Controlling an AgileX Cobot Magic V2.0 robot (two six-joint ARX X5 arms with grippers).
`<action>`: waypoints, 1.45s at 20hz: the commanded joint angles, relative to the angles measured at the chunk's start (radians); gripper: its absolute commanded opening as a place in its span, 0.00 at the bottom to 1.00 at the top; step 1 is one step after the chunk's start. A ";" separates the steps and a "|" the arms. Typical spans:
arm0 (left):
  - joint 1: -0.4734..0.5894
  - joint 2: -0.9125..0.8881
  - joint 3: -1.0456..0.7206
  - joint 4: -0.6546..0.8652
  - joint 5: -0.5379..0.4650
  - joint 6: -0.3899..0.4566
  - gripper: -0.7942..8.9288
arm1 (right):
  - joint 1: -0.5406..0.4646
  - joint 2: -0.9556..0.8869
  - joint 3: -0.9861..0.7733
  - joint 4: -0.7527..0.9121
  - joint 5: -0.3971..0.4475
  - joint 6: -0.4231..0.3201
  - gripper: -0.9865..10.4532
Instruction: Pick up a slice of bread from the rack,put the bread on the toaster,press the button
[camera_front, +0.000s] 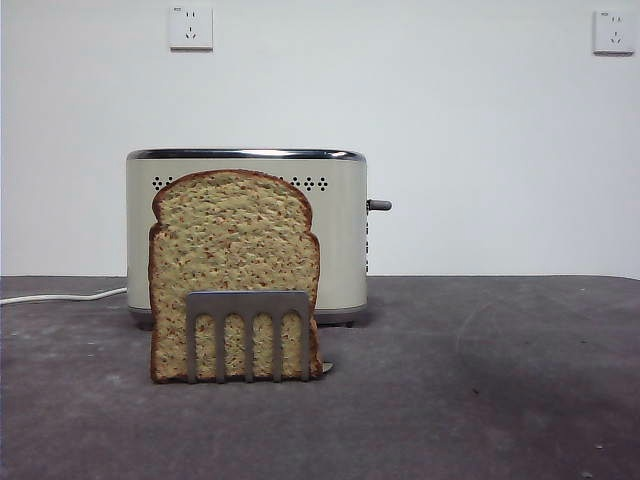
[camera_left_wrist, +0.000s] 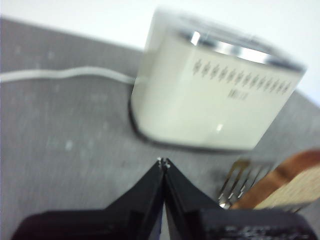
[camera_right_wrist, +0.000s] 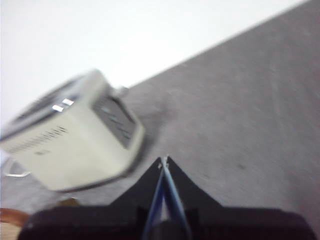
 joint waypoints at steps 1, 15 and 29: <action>0.002 0.009 0.068 -0.030 0.008 -0.021 0.07 | 0.002 0.069 0.063 0.009 -0.049 0.002 0.08; 0.002 0.285 0.447 -0.312 0.265 0.158 0.07 | 0.006 0.532 0.599 -0.433 -0.266 -0.369 0.08; -0.032 0.501 0.700 -0.655 0.425 0.492 0.07 | 0.082 0.706 0.921 -0.879 -0.260 -0.643 0.08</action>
